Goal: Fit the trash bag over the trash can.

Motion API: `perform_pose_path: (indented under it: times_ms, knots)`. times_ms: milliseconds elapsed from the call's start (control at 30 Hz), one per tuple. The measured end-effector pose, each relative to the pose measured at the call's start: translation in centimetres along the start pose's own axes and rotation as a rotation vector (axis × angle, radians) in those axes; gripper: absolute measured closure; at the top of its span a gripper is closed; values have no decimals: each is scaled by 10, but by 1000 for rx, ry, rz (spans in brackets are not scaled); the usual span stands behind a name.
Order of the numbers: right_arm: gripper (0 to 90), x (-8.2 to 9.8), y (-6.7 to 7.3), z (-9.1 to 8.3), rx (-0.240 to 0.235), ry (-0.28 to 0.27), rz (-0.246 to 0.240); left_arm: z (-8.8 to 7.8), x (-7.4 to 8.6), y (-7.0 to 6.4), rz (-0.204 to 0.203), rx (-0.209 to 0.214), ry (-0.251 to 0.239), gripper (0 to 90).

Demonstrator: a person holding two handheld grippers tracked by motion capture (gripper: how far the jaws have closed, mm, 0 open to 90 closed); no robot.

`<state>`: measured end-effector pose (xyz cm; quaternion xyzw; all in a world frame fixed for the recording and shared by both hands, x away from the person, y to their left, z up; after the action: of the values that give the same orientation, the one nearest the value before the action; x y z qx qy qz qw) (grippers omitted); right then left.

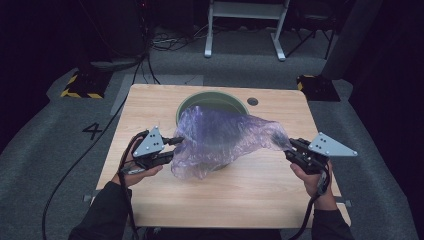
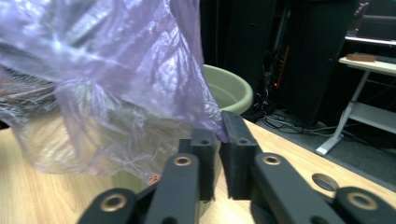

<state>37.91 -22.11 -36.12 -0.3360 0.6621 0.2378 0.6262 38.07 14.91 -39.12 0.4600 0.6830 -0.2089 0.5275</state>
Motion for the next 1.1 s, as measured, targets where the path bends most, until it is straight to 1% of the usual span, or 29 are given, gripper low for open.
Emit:
perform_pose_path:
  times_ms: [67, 100, 167, 233, 267, 333, 367, 467, 567, 633, 700, 767, 800, 867, 933, 1000, 1100]
  knots:
    - [882, 0, 3, 2, -11, 3, -12, -4, 2, -2, -8, 0, -8, 580]
    - [888, 0, 4, 2, -15, 6, -17, -6, 3, -4, -8, 4, -11, 559]
    - [898, 0, 6, 3, -20, 5, -28, -10, 5, -6, -19, 1, -13, 475]
    - [900, -1, 8, 4, -24, 7, -33, -12, 9, -7, -38, -20, 7, 337]
    - [900, -1, 9, 4, -24, 6, -35, -14, 11, -8, -43, -18, 15, 292]
    - [900, -1, 10, 3, -23, 6, -40, -20, 14, -9, -53, -18, 18, 205]
    - [900, -1, 10, 3, -24, 7, -40, -22, 16, -9, -57, -19, 21, 179]
    - [900, -1, 9, 3, -15, 10, -43, -29, 22, -10, -66, -28, 30, 161]
    - [900, 0, 8, 3, -5, 12, -40, -35, 28, -10, -82, -26, 39, 156]
    - [900, 0, 7, 3, -1, 15, -40, -38, 30, -14, -89, -19, 40, 156]
    - [900, 0, 7, 2, 3, 18, -42, -40, 29, -21, -90, -2, 35, 156]
    - [900, 1, 7, 2, 4, 21, -44, -40, 28, -31, -76, 16, 46, 157]
    - [900, 1, 7, 2, 5, 22, -45, -40, 27, -36, -69, 19, 47, 157]
    - [900, 1, 7, 2, 7, 23, -47, -39, 27, -45, -63, 37, 47, 156]
    - [900, 1, 7, 2, 9, 24, -45, -38, 26, -53, -71, 60, 41, 155]
    - [900, 2, 7, 2, 7, 30, -49, -34, 25, -64, -53, 62, 66, 155]
    - [900, 3, 8, 3, 4, 35, -52, -31, 20, -72, -55, 88, 47, 155]
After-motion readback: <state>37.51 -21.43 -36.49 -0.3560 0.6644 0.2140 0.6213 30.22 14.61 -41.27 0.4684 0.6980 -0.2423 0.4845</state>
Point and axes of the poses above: each handheld gripper's, and its own axes: z roughly forward along the jaws, x roughly out of its underside, y roughly to its left, the point moved 5 cm from there along z, roughly forward along the jaws, and after that the axes turned 3 degrees about -y, right-handed, at the moved point
